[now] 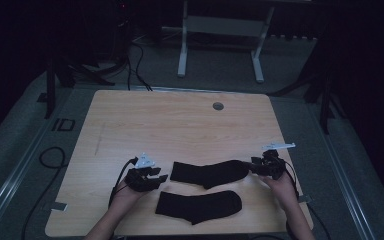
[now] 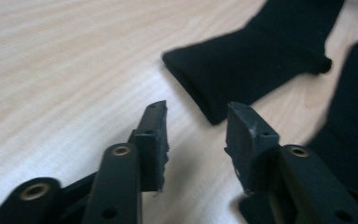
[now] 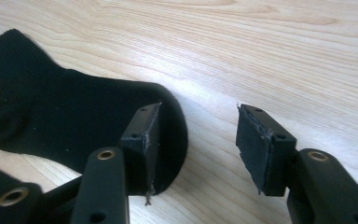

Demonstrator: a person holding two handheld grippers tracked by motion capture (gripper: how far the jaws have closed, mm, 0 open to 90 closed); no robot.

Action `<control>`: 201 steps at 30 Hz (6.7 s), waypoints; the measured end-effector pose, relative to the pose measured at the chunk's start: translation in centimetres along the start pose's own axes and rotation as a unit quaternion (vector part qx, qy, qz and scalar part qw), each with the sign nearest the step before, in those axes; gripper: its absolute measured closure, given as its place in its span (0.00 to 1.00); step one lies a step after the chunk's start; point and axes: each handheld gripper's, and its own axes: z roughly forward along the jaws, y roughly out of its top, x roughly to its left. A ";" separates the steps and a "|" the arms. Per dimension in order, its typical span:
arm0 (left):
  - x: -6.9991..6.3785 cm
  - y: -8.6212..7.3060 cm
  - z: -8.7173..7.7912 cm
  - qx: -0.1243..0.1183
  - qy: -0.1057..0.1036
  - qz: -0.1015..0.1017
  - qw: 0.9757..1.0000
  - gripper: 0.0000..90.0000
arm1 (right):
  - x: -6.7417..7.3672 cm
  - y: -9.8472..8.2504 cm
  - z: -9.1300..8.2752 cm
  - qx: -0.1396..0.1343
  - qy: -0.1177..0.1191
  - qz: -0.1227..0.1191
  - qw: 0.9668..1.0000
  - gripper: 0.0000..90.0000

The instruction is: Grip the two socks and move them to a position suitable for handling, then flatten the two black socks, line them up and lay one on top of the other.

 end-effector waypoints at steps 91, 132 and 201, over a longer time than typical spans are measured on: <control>-4.4 -2.5 -4.5 0.013 -0.032 0.028 0.999 0.67 | 7.7 -5.5 -4.2 0.012 0.078 -0.068 0.995 0.56; -2.0 -0.9 1.8 0.029 -0.023 0.080 0.996 1.00 | 7.1 -1.4 3.7 0.046 0.039 -0.106 0.993 0.99; 1.7 -0.3 -1.0 -0.039 0.031 0.045 0.998 0.04 | 4.7 0.9 2.5 -0.031 0.043 -0.146 0.988 0.15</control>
